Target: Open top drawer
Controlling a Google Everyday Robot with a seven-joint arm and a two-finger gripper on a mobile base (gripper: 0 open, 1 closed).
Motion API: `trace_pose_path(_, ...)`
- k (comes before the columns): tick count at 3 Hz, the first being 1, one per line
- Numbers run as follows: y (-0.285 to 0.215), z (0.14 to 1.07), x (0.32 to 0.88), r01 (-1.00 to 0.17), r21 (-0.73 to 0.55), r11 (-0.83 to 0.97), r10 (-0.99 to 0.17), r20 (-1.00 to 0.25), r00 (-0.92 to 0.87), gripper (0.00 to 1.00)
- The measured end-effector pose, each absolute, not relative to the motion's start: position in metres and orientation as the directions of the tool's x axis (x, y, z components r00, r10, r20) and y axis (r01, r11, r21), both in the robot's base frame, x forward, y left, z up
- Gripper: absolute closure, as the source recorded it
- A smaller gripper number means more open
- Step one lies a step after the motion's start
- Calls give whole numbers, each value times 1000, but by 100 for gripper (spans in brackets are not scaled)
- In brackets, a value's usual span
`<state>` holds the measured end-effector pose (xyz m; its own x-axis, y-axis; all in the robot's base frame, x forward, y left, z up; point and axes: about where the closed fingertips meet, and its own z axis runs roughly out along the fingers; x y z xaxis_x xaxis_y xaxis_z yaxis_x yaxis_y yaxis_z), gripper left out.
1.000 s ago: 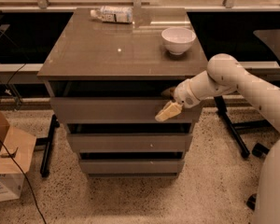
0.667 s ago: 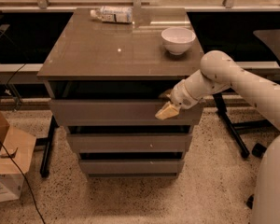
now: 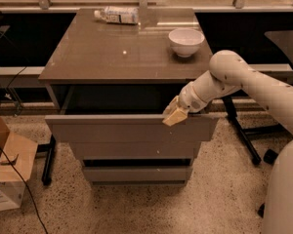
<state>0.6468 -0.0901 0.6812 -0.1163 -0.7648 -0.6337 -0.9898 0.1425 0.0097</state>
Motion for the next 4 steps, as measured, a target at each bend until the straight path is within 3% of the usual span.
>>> trace_pose_path(3, -89, 679, 646, -991, 5, 135, -782, -613, -109, 4)
trace_pose_path(4, -98, 679, 641, -990, -13, 138, -834, -540, -109, 1)
